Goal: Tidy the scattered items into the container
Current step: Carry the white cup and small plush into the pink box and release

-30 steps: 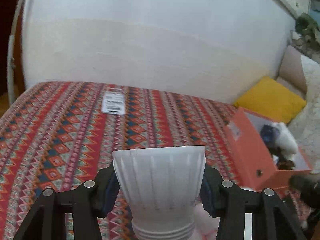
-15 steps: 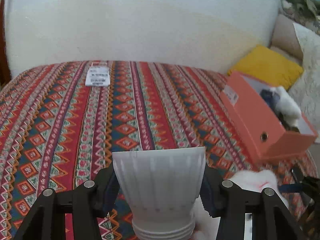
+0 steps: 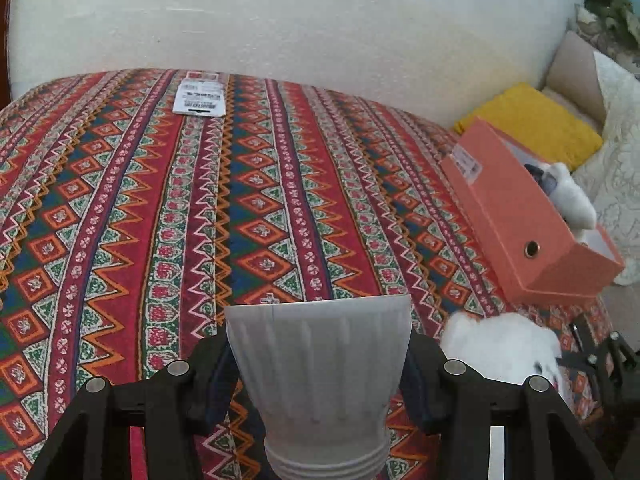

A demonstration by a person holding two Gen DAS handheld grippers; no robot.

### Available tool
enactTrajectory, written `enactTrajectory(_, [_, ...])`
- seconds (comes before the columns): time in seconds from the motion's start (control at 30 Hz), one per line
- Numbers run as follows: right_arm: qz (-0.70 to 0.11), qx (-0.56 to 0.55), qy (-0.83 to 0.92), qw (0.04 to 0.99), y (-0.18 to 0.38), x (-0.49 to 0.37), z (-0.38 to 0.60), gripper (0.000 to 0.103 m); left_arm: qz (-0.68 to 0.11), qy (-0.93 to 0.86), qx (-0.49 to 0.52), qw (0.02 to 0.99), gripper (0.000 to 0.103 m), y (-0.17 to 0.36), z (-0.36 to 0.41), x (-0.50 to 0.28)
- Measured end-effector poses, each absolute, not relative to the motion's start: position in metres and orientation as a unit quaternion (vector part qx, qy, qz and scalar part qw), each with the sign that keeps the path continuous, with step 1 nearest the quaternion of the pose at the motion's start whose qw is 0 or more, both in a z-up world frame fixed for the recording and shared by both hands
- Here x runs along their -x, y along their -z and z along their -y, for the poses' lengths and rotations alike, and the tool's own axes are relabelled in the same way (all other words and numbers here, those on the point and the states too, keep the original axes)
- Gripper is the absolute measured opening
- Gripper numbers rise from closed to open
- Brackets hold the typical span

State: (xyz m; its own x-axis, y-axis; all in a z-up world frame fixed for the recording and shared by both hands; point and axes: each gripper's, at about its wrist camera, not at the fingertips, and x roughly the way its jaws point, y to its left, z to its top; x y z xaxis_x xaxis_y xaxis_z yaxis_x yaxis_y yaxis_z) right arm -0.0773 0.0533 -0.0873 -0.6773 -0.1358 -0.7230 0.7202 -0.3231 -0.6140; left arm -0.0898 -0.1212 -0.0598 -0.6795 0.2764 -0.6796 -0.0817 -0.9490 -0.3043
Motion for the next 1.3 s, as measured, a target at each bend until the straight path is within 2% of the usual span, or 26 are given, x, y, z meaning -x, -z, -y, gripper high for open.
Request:
enactTrajectory(0.03, [-0.521,-0.284,0.756,0.277,0.091,0.081,-0.048,0.103,0.127,-0.907,0.389,0.100,0.058,0.060,0.122,0.091])
enactTrajectory(0.13, [-0.474,-0.315,0.771,0.285,0.090,0.116,-0.045,0.103,0.136,-0.903,0.395,0.103,0.058,0.063,0.126,0.093])
enactTrajectory(0.23, [-0.371,-0.366,0.799,0.300,0.084,0.157,-0.052,0.103,0.143,-0.899,0.401,0.103,0.058,0.067,0.130,0.097])
enactTrajectory(0.33, [-0.343,-0.385,0.810,0.279,0.086,0.174,-0.054,0.103,0.145,-0.899,0.400,0.100,0.058,0.069,0.133,0.098])
enactTrajectory(0.4, [-0.310,-0.402,0.824,0.251,0.078,0.182,-0.056,0.099,0.147,-0.900,0.400,0.097,0.058,0.070,0.136,0.097])
enactTrajectory(0.43, [-0.293,-0.407,0.831,0.241,0.074,0.183,-0.059,0.094,0.149,-0.900,0.399,0.096,0.058,0.070,0.137,0.097])
enactTrajectory(0.47, [-0.272,-0.411,0.839,0.232,0.066,0.182,-0.064,0.091,0.151,-0.900,0.397,0.096,0.058,0.069,0.138,0.096])
enactTrajectory(0.6, [-0.166,-0.406,0.862,0.255,0.027,0.173,-0.091,0.090,0.146,-0.909,0.378,0.097,0.058,0.058,0.139,0.088])
enactTrajectory(0.77, [-0.107,-0.327,0.898,0.274,-0.038,0.135,-0.117,0.090,0.130,-0.917,0.356,0.122,0.058,0.030,0.119,0.078])
enactTrajectory(0.93, [-0.027,-0.241,0.948,0.207,-0.115,0.129,-0.197,0.091,0.087,-0.927,0.322,0.174,0.058,-0.028,0.058,0.087])
enactTrajectory(1.13, [0.055,-0.156,0.984,0.066,-0.193,0.142,-0.322,0.093,0.037,-0.932,0.277,0.230,0.058,-0.111,-0.067,0.156])
enactTrajectory(1.2, [0.082,-0.126,0.988,0.019,-0.219,0.146,-0.364,0.093,0.026,-0.928,0.277,0.246,0.058,-0.123,-0.108,0.183])
enactTrajectory(1.23, [0.092,-0.117,0.989,-0.001,-0.228,0.149,-0.381,0.094,0.020,-0.925,0.281,0.254,0.059,-0.126,-0.128,0.196])
enactTrajectory(1.3, [0.088,-0.146,0.985,-0.003,-0.215,0.169,-0.382,0.095,-0.001,-0.919,0.297,0.260,0.067,-0.122,-0.172,0.229])
